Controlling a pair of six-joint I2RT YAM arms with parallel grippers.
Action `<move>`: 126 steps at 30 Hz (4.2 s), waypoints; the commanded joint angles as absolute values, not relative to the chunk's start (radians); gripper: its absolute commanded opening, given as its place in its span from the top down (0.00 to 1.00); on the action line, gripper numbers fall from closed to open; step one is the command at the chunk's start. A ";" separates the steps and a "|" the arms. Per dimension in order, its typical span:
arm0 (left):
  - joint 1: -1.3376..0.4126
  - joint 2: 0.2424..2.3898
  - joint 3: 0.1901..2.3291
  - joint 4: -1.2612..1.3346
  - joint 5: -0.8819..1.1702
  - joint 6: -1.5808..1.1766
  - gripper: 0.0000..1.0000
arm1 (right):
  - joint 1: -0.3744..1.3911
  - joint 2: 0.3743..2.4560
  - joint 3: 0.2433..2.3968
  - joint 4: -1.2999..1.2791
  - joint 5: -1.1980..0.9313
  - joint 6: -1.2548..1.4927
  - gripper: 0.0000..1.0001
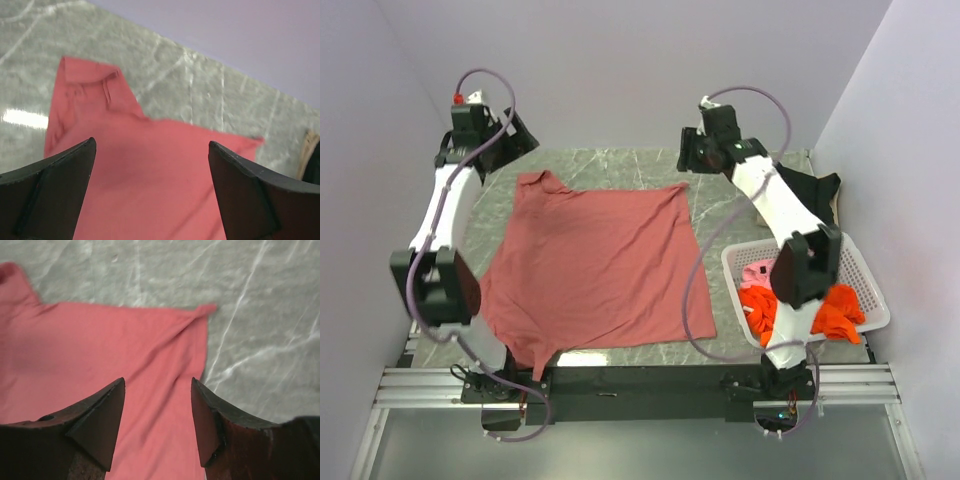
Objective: Fold and stack the t-shirts
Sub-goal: Flatten the tshirt out
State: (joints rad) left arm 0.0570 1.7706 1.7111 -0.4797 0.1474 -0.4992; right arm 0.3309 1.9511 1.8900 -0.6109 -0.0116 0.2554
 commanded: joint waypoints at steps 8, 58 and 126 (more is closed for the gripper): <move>0.054 1.568 1.201 -0.434 0.184 -0.574 0.01 | 0.480 1.657 1.338 -0.462 -0.209 0.379 0.39; 0.172 1.686 1.189 -0.308 0.265 -0.643 0.01 | 0.505 1.755 0.920 -0.612 0.049 0.551 0.43; 0.129 1.913 1.431 -0.272 0.213 -0.741 0.01 | 0.526 1.675 1.160 -0.678 -0.044 0.512 0.43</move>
State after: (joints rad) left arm 0.1574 1.8599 1.3872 -0.2733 0.2199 -0.7280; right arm 0.5194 1.6699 1.1252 -0.6750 -0.0296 0.5259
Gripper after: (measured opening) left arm 0.993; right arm 0.575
